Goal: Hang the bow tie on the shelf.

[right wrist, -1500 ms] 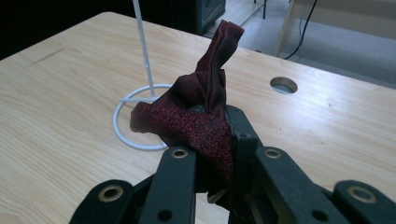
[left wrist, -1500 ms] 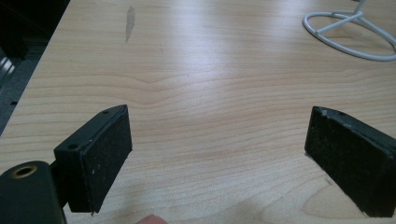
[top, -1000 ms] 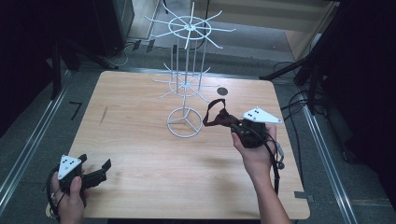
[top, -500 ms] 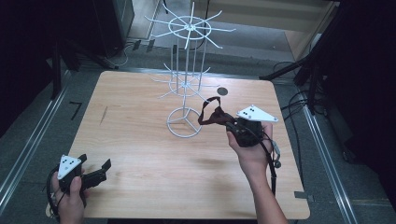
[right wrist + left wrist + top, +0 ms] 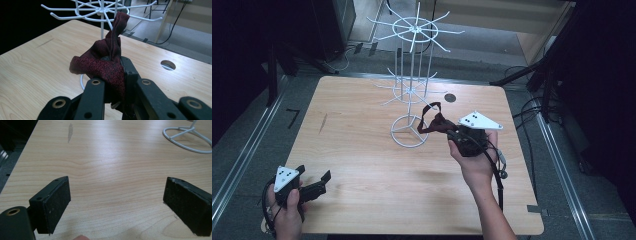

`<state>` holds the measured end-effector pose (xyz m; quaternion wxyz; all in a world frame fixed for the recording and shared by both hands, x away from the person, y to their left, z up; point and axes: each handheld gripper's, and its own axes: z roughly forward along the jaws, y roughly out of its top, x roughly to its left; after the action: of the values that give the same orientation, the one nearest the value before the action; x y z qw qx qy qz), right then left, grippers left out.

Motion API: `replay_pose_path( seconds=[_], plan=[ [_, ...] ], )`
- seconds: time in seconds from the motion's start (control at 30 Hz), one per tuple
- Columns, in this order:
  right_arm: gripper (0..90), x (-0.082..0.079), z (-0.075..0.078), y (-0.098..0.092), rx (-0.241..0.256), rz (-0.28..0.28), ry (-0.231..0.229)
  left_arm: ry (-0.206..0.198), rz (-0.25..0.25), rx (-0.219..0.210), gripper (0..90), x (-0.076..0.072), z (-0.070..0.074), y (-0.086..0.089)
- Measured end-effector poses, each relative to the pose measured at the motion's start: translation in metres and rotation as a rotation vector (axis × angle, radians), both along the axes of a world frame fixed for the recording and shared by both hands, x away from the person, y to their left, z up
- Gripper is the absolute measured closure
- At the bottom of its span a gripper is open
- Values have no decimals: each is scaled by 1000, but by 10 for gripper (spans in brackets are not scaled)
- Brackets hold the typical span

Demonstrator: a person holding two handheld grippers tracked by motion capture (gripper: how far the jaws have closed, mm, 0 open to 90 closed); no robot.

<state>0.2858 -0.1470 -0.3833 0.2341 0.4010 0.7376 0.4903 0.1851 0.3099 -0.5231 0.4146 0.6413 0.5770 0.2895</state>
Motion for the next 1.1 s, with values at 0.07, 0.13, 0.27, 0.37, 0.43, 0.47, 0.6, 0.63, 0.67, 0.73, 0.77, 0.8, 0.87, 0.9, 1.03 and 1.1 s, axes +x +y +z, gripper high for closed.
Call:
replay_pose_path(
  seconds=[0.07, 0.13, 0.27, 0.37, 0.43, 0.47, 0.6, 0.63, 0.67, 0.73, 0.77, 0.8, 0.87, 0.9, 1.03, 1.1],
  plan=[
    [833, 0, 0, 2, -3, 3, -1, -1, 1, -2, 81, 0, 0, 0],
    [833, 0, 1, 5, -9, 6, 0, -2, 2, -2, 81, 0, 0, 0],
    [833, 2, -1, 12, -23, 10, 6, -1, 1, -1, 81, 0, 0, 0],
    [833, 5, -4, 17, -34, 14, 10, -1, 1, -1, 81, 0, 0, 0],
    [833, 8, -6, 19, -38, 13, 18, -1, 1, -2, 81, 0, 0, 0],
    [833, 10, -8, 20, -43, 12, 26, -1, 1, -1, 81, 0, 0, 0],
    [833, 15, -13, 25, -49, 15, 39, -3, 0, -3, 81, 0, 0, 0],
    [832, 16, -14, 26, -52, 16, 42, -3, 1, -4, 81, 0, 0, 0],
    [832, 16, -15, 27, -50, 15, 45, -1, -1, -2, 81, 0, 0, 0],
    [832, 19, -18, 29, -53, 17, 51, -1, 0, -2, 81, 0, 0, 0],
    [833, 20, -20, 30, -52, 18, 55, -1, 0, -2, 81, 0, 0, 0],
    [832, 21, -21, 31, -54, 19, 57, -3, 0, -1, 81, 0, 0, 0],
    [832, 23, -23, 33, -55, 21, 62, -1, -1, -1, 81, 0, 0, 0],
    [832, 25, -25, 34, -53, 20, 66, 0, -2, -1, 81, 0, 0, 0],
    [832, 29, -29, 36, -45, 21, 79, 0, -1, -2, 81, 0, 0, 0],
    [832, 31, -31, 37, -43, 23, 82, 0, -2, -3, 81, 0, 0, 0]
  ],
)
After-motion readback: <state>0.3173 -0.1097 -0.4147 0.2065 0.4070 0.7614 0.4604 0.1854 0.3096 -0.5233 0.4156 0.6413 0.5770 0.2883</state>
